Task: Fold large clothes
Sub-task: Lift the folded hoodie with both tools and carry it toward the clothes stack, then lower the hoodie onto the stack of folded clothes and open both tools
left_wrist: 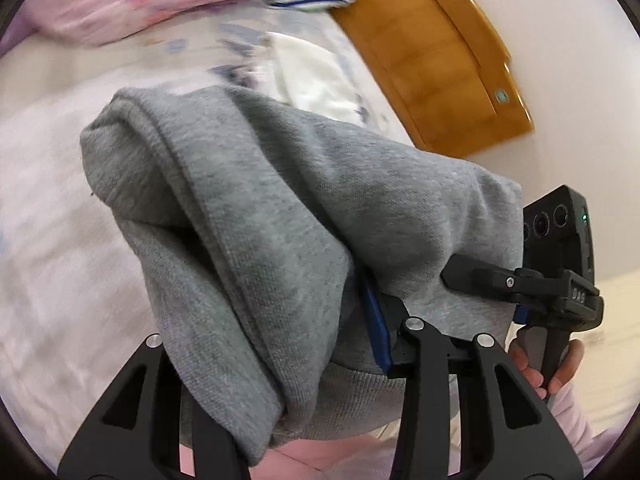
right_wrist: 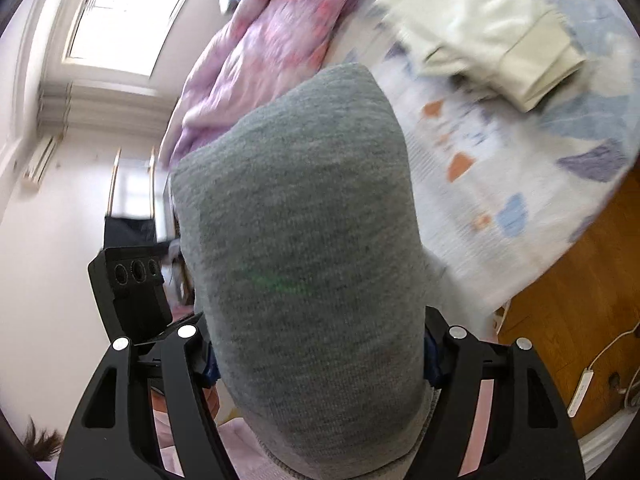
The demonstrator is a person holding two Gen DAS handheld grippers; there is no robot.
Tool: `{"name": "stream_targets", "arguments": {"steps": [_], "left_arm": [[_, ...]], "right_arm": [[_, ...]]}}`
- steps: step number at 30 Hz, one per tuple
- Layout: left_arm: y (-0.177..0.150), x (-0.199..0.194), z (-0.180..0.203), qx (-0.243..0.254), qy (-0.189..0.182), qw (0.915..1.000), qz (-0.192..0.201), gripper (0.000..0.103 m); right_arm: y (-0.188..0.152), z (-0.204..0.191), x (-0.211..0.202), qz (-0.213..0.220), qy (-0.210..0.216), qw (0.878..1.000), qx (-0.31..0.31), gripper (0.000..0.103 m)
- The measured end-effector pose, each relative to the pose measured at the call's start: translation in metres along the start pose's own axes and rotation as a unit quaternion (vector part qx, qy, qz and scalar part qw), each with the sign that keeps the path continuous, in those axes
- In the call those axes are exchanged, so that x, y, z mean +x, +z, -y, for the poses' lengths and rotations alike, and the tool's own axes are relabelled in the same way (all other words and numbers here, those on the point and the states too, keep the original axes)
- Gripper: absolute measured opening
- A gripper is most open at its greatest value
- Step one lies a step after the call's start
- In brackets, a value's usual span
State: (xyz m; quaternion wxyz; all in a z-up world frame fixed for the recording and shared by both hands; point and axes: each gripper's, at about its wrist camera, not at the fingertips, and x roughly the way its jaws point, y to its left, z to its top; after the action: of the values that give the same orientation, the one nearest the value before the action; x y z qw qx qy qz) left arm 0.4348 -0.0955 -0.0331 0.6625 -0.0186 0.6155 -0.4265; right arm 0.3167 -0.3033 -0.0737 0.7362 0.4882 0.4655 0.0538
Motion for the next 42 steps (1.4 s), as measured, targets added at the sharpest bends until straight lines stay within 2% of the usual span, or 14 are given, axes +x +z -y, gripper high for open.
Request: {"name": "stream_targets", "arguments": {"steps": [7,13,19,23,26,29,30,31,33,35,37,38,40,42], "left_arm": [[0.059,0.058,0.048,0.018,0.003,0.9997,-0.015,0.039],[0.151,0.115,0.084,-0.006,0.03,0.9991,0.03,0.039],[0.264,0.164,0.107,-0.072,0.076,0.9904,0.09,0.039],[0.319,0.207,0.079,-0.12,0.139,0.9797,0.081,0.039],[0.34,0.248,0.04,-0.18,0.162,0.9687,0.054,0.038],[0.356,0.289,0.001,-0.221,0.174,0.9592,0.03,0.039],[0.358,0.309,-0.013,-0.23,0.186,0.9552,0.016,0.042],[0.354,0.321,-0.016,-0.225,0.202,0.9531,0.001,0.047],[0.354,0.351,-0.031,-0.203,0.273,0.939,-0.049,0.081],[0.345,0.356,-0.037,-0.214,0.291,0.9316,-0.044,0.094],[0.339,0.347,-0.044,-0.232,0.277,0.9321,-0.025,0.095],[0.337,0.341,-0.044,-0.233,0.283,0.9299,-0.025,0.095],[0.336,0.326,-0.04,-0.224,0.327,0.918,-0.015,0.095],[0.335,0.312,-0.032,-0.195,0.38,0.9037,-0.025,0.094]], "right_arm": [[0.054,0.036,-0.046,0.037,-0.01,0.999,0.012,0.068],[0.173,0.061,-0.066,0.022,-0.008,0.999,-0.036,0.068],[0.339,0.055,-0.054,-0.048,-0.013,0.989,-0.141,0.068],[0.417,0.077,0.0,-0.116,-0.018,0.979,-0.165,0.068],[0.458,0.108,0.055,-0.173,-0.026,0.971,-0.161,0.068],[0.478,0.137,0.1,-0.222,-0.047,0.961,-0.159,0.069],[0.483,0.145,0.113,-0.23,-0.06,0.957,-0.164,0.075],[0.487,0.156,0.129,-0.232,-0.098,0.951,-0.179,0.079],[0.489,0.172,0.147,-0.222,-0.162,0.939,-0.207,0.097],[0.489,0.185,0.15,-0.223,-0.147,0.943,-0.199,0.097],[0.49,0.192,0.144,-0.227,-0.118,0.951,-0.173,0.097],[0.489,0.191,0.14,-0.223,-0.123,0.951,-0.178,0.096],[0.488,0.186,0.13,-0.207,-0.143,0.95,-0.188,0.095],[0.485,0.175,0.107,-0.156,-0.181,0.951,-0.198,0.095]]}}
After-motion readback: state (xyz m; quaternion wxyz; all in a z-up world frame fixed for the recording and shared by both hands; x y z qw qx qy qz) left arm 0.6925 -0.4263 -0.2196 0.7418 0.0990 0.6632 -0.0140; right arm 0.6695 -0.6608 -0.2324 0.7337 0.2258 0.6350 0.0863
